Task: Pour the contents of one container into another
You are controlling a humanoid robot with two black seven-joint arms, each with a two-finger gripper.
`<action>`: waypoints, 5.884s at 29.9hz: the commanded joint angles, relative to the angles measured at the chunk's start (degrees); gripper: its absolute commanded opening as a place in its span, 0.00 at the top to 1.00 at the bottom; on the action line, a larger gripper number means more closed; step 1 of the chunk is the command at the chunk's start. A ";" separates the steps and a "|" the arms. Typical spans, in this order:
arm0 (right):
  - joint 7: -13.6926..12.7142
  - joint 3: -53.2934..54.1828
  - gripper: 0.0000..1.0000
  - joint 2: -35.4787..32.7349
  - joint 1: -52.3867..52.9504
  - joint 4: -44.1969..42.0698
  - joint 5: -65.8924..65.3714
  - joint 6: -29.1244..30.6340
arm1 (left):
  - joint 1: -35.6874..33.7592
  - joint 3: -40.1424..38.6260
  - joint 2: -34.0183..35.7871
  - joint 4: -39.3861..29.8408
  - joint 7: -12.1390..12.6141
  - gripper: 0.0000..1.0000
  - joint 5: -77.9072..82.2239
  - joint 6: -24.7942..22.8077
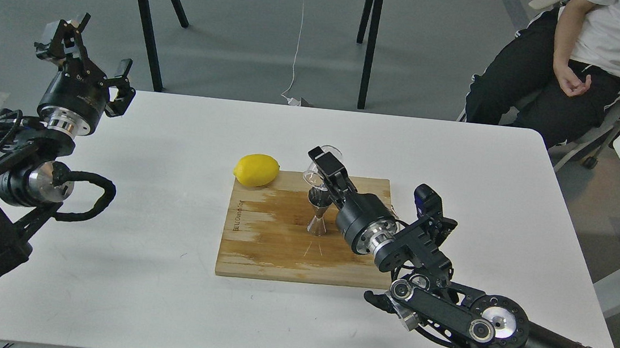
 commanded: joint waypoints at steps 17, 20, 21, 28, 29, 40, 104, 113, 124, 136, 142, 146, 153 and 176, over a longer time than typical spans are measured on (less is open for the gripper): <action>5.16 -1.95 0.71 0.10 -0.20 -4.55 -7.61 0.00 | -0.52 -0.11 0.00 -0.18 0.00 0.00 -0.17 0.09; 5.60 -2.75 0.71 0.10 -0.02 -4.55 -7.78 0.00 | -0.52 -0.11 0.09 -0.09 0.00 0.00 -0.17 0.00; 5.78 -2.84 0.71 0.10 -0.02 -4.55 -7.78 0.00 | -0.52 -0.11 0.09 -0.09 0.00 0.00 -0.17 0.00; 6.22 -2.84 0.71 0.10 -0.02 -4.37 -7.70 0.00 | -0.70 -0.11 0.44 -0.09 0.00 0.00 -0.43 0.00; 6.22 -2.75 0.71 0.01 -0.02 -4.37 -7.52 0.00 | -0.70 -0.11 0.61 -0.09 0.00 0.00 -0.43 0.00; 4.20 6.19 0.71 -0.43 -0.54 0.01 7.75 0.00 | -0.70 -0.11 1.58 -0.09 0.00 0.00 -0.43 0.00; -14.53 61.85 0.53 -0.25 -21.38 -21.25 75.10 13.14 | -0.96 0.15 0.70 -0.18 0.00 0.00 -0.35 0.26; -14.26 61.85 0.34 -0.26 -21.38 -21.42 74.92 13.32 | -0.96 0.06 0.70 -0.18 0.00 0.00 -0.35 0.18; -14.26 61.67 0.57 -0.25 -21.20 -25.03 74.57 15.52 | -0.96 0.15 0.79 -0.18 0.00 0.00 -0.35 0.18; -14.26 61.67 0.32 -0.34 -21.12 -24.50 74.57 15.61 | -0.96 0.06 0.88 -0.18 0.00 0.00 -0.35 0.18; -14.26 61.76 0.26 -0.34 -21.20 -24.06 74.75 15.61 | -0.96 0.06 0.97 -0.18 0.00 0.00 -0.35 0.18; -14.35 62.02 0.36 -0.43 -21.73 -22.66 74.92 15.61 | -0.96 -0.02 0.97 -0.18 0.00 0.00 -0.35 0.18; -14.44 61.94 0.62 -0.52 -21.82 -21.60 74.83 15.61 | -0.96 -0.02 0.88 -0.18 0.00 0.00 -0.35 0.18; -14.26 61.93 0.24 -0.61 -21.82 -22.21 74.66 15.61 | -0.96 -0.02 0.88 -0.18 0.00 0.00 -0.35 0.18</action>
